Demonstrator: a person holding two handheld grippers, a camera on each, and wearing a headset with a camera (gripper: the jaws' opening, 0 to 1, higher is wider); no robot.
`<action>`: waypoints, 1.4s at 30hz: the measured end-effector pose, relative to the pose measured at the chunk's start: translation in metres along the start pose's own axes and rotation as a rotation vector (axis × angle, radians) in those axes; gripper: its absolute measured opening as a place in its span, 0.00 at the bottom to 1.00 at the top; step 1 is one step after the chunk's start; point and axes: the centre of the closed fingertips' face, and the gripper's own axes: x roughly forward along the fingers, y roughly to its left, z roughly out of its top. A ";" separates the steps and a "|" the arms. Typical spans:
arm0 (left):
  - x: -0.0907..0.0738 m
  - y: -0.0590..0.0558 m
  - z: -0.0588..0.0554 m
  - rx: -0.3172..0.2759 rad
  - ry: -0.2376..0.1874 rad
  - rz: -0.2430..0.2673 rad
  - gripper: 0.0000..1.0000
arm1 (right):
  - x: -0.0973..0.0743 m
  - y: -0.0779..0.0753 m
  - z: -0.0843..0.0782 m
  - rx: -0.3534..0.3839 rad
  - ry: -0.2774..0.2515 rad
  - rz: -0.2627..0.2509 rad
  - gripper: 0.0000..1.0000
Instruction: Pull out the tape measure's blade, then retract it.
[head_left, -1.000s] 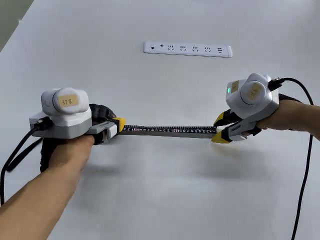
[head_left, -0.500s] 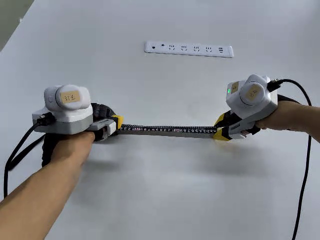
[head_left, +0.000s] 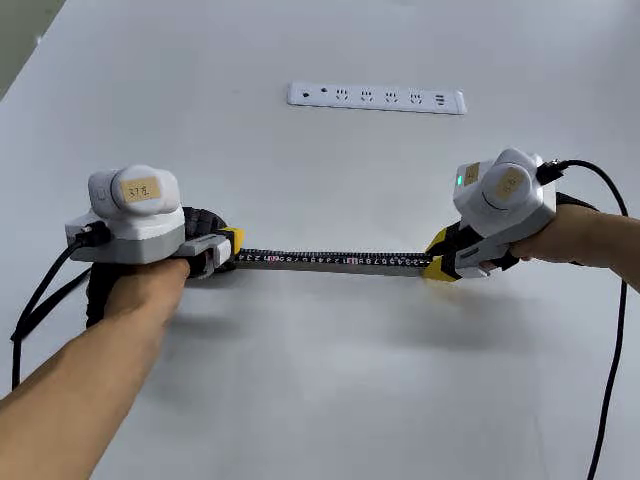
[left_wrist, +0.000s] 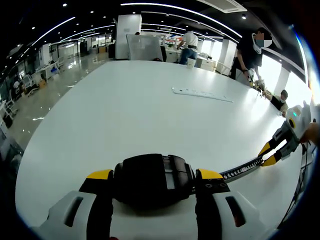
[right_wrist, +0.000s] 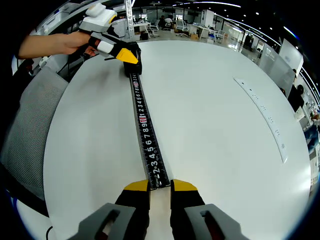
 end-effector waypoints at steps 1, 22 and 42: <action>0.000 0.000 0.000 -0.002 0.001 0.000 0.63 | 0.000 0.000 0.000 0.007 -0.004 0.001 0.11; 0.006 0.001 0.001 0.004 0.005 0.027 0.65 | 0.000 0.002 0.002 0.013 -0.014 0.000 0.10; 0.005 0.002 -0.005 0.076 0.033 0.063 0.63 | 0.002 0.003 0.001 0.020 -0.028 0.002 0.10</action>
